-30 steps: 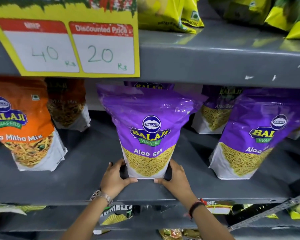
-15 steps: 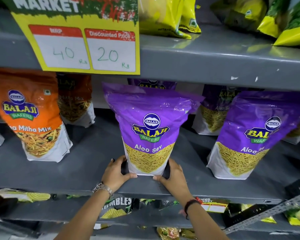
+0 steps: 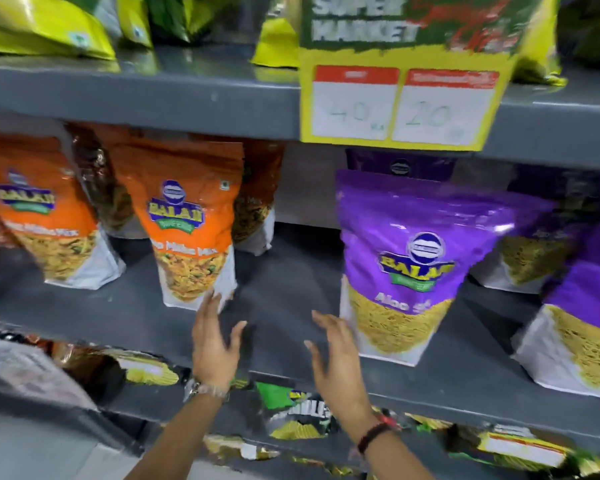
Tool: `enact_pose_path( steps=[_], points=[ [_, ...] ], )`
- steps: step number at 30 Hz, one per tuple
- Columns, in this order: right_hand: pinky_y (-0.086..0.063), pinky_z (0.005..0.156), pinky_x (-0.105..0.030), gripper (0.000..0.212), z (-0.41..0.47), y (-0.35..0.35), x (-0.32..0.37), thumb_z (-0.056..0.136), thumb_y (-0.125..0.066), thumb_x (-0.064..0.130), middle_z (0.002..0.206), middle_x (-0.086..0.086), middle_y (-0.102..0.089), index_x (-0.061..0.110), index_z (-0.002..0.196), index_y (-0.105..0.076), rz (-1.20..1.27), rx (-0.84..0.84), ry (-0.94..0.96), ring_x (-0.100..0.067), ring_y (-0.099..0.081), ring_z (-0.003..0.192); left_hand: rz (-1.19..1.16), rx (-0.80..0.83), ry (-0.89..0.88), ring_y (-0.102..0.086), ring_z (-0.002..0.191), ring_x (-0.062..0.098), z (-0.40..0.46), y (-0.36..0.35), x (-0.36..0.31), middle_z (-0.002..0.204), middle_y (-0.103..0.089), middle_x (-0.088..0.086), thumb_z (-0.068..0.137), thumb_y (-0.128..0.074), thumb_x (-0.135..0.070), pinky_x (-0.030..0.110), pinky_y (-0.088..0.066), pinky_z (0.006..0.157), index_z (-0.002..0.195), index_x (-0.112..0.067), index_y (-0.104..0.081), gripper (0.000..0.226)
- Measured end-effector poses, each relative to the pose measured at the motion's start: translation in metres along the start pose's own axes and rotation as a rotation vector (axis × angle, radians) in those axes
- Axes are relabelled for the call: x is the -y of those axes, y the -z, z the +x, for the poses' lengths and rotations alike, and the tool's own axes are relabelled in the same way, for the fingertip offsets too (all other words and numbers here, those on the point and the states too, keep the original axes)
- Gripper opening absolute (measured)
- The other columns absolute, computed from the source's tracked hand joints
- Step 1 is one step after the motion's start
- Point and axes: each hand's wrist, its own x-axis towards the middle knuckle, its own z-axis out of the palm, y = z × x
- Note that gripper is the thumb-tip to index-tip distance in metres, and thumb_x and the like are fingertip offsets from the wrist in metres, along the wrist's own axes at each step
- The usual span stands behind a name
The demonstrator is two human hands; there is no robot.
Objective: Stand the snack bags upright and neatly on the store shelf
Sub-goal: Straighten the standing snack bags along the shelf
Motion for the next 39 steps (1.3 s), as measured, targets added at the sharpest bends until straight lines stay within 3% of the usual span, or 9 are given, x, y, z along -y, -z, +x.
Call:
enact_pose_path(
  steps=[3,6,10,13,18,24,29,34,39],
  points=[
    [-0.026,0.107,-0.022,0.045,0.028,-0.059,0.007,0.086,-0.057,0.012,0.131,-0.017,-0.046,0.004,0.127,-0.041,0.066,0.125,-0.179,-0.025,-0.040,0.127,0.016,-0.014,-0.007,-0.025,0.134,0.037,0.037,0.034,0.039,0.144,-0.027,0.024,0.084,-0.052,-0.032,0.036,-0.021,0.108,0.132,0.002,-0.029,0.064],
    [-0.026,0.112,-0.032,0.065,0.050,-0.106,0.015,0.081,-0.064,0.023,0.140,-0.014,-0.034,0.005,0.134,-0.029,0.108,0.187,-0.319,-0.025,-0.031,0.133,0.015,0.149,-0.031,-0.011,0.139,0.027,0.080,0.060,0.082,0.148,-0.011,0.013,0.075,-0.060,-0.043,0.028,-0.012,0.110,0.136,0.001,-0.017,0.087],
    [-0.025,0.114,-0.040,0.096,0.075,-0.140,0.019,0.067,-0.077,0.036,0.147,-0.009,-0.025,0.013,0.139,-0.019,0.055,0.259,-0.351,-0.021,-0.022,0.137,-0.112,0.494,0.119,-0.013,0.139,0.020,0.123,0.074,0.117,0.152,-0.012,0.006,0.047,-0.079,-0.047,0.042,-0.017,0.115,0.140,-0.013,-0.005,0.124],
    [-0.033,0.107,-0.037,0.098,0.086,-0.148,0.023,0.059,-0.082,0.038,0.138,-0.003,-0.035,0.016,0.136,-0.025,0.050,0.281,-0.356,-0.021,-0.030,0.131,-0.082,0.611,0.110,-0.031,0.130,0.022,0.134,0.068,0.124,0.143,-0.035,0.009,0.054,-0.080,-0.033,0.043,-0.029,0.109,0.136,-0.014,-0.021,0.103],
    [-0.038,0.083,-0.029,0.064,0.089,-0.156,0.025,0.063,-0.079,0.033,0.115,-0.008,-0.050,0.015,0.114,-0.045,0.000,0.233,-0.322,-0.023,-0.047,0.109,-0.016,0.623,0.124,-0.036,0.127,0.033,0.140,0.062,0.128,0.136,-0.045,0.012,0.054,-0.084,-0.025,0.049,-0.031,0.106,0.129,-0.011,-0.034,0.091],
    [-0.032,0.087,-0.022,0.066,0.073,-0.145,0.028,0.067,-0.077,0.031,0.118,-0.001,-0.048,0.021,0.121,-0.041,-0.001,0.224,-0.317,-0.014,-0.044,0.110,0.046,0.637,0.041,-0.033,0.130,0.031,0.126,0.065,0.124,0.138,-0.045,0.007,0.059,-0.080,-0.031,0.045,-0.011,0.115,0.128,-0.014,-0.033,0.085],
    [-0.034,0.094,-0.028,0.066,0.055,-0.140,0.027,0.069,-0.074,0.035,0.126,-0.006,-0.049,0.019,0.123,-0.039,-0.126,0.254,-0.342,-0.021,-0.042,0.118,-0.040,0.661,0.000,-0.040,0.126,0.026,0.112,0.079,0.124,0.137,-0.046,0.006,0.061,-0.080,-0.022,0.051,-0.022,0.112,0.131,-0.015,-0.032,0.085],
    [-0.035,0.092,-0.027,0.064,0.052,-0.141,0.029,0.068,-0.074,0.035,0.126,-0.004,-0.053,0.021,0.122,-0.042,-0.163,0.206,-0.348,-0.021,-0.045,0.117,-0.053,0.657,0.043,-0.044,0.121,0.025,0.114,0.082,0.126,0.130,-0.052,0.010,0.062,-0.079,-0.021,0.039,-0.034,0.105,0.124,-0.012,-0.041,0.073],
    [-0.035,0.088,-0.024,0.064,0.051,-0.139,0.028,0.066,-0.075,0.035,0.125,-0.003,-0.054,0.022,0.120,-0.043,-0.176,0.179,-0.364,-0.018,-0.045,0.115,-0.024,0.649,0.009,-0.046,0.118,0.027,0.113,0.080,0.128,0.126,-0.055,0.008,0.061,-0.079,-0.022,0.045,-0.031,0.108,0.119,-0.013,-0.044,0.068]
  ],
)
